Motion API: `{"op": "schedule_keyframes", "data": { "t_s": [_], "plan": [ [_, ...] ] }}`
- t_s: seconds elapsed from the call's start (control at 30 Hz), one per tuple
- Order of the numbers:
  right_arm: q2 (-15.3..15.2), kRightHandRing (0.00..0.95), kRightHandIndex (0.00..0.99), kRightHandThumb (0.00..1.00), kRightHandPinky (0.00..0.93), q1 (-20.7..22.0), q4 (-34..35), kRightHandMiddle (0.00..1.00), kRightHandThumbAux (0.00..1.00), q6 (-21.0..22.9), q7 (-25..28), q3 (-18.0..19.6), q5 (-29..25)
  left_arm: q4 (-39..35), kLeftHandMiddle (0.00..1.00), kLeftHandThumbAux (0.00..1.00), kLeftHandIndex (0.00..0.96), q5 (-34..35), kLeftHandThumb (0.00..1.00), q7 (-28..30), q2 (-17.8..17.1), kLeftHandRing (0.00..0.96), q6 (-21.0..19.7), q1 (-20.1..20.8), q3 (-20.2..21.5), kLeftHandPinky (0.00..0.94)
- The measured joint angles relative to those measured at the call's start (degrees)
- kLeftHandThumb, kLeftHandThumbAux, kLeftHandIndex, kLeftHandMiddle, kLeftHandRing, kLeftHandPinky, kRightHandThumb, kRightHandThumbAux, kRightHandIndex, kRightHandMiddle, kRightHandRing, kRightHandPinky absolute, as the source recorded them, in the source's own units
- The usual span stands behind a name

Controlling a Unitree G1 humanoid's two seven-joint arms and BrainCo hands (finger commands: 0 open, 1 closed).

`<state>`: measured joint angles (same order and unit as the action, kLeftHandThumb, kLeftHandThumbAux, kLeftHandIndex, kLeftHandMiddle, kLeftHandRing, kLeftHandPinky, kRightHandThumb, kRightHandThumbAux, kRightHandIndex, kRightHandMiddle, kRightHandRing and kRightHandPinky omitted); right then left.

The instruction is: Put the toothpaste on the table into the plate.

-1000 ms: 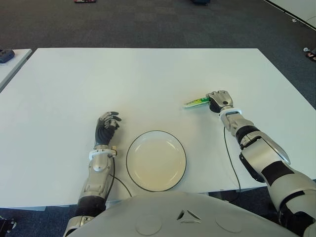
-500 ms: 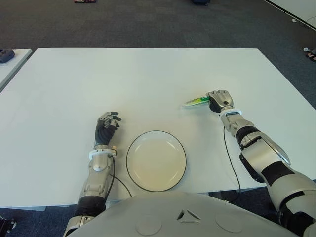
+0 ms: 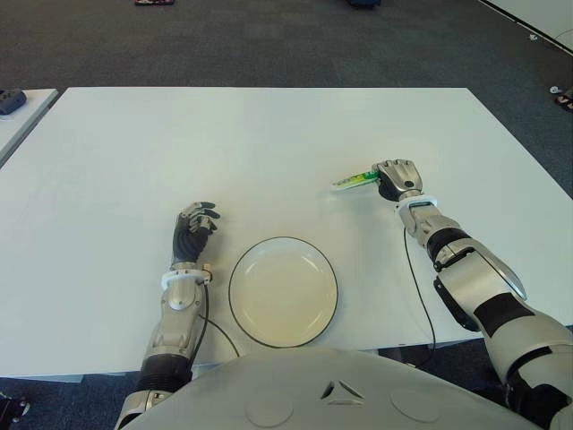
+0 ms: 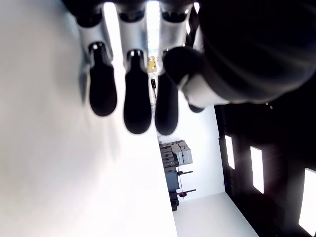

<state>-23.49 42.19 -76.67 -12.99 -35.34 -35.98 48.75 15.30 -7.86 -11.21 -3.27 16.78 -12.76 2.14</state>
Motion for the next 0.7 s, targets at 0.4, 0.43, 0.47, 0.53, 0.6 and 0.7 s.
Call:
{"op": "schedule_keyframes", "data": {
  "t_s": [0.4, 0.43, 0.47, 0.53, 0.6, 0.7],
  "plan": [
    [-0.1, 0.866, 0.439, 0.705, 0.856, 0.4, 3.4, 0.877, 0.721, -7.0, -0.7, 4.1, -4.4, 0.4, 0.498, 0.684, 0.39, 0.0, 0.829, 0.0, 0.0, 0.611, 0.0, 0.3, 0.0, 0.562],
    [-0.2, 0.863, 0.439, 0.705, 0.852, 0.4, 4.0, 0.874, 0.721, -7.8, -0.7, 4.2, -4.7, 0.5, 0.497, 0.684, 0.39, 0.0, 0.828, 0.0, -0.1, 0.61, 0.0, 0.4, 0.0, 0.561],
    [-0.2, 0.862, 0.439, 0.705, 0.85, 0.3, 5.0, 0.872, 0.721, -8.9, -0.9, 4.6, -5.0, 0.6, 0.496, 0.684, 0.39, 0.0, 0.828, 0.0, -0.1, 0.61, 0.0, 0.5, 0.0, 0.561],
    [-0.3, 0.859, 0.44, 0.705, 0.848, 0.3, 6.7, 0.868, 0.721, -10.6, -1.3, 4.9, -5.3, 0.9, 0.494, 0.685, 0.391, 0.1, 0.828, 0.0, -0.2, 0.61, 0.0, 0.7, 0.0, 0.563],
    [-0.4, 0.859, 0.44, 0.706, 0.853, 0.3, 8.6, 0.868, 0.721, -12.1, -1.5, 5.3, -5.6, 1.1, 0.493, 0.684, 0.392, 0.1, 0.828, 0.0, -0.3, 0.612, 0.0, 0.9, 0.0, 0.562],
    [-0.4, 0.857, 0.44, 0.705, 0.85, 0.0, 11.1, 0.865, 0.721, -13.9, -1.6, 5.6, -6.0, 1.6, 0.493, 0.684, 0.393, 0.2, 0.829, 0.0, -0.3, 0.613, 0.1, 1.0, 0.0, 0.57]
  ]
}}
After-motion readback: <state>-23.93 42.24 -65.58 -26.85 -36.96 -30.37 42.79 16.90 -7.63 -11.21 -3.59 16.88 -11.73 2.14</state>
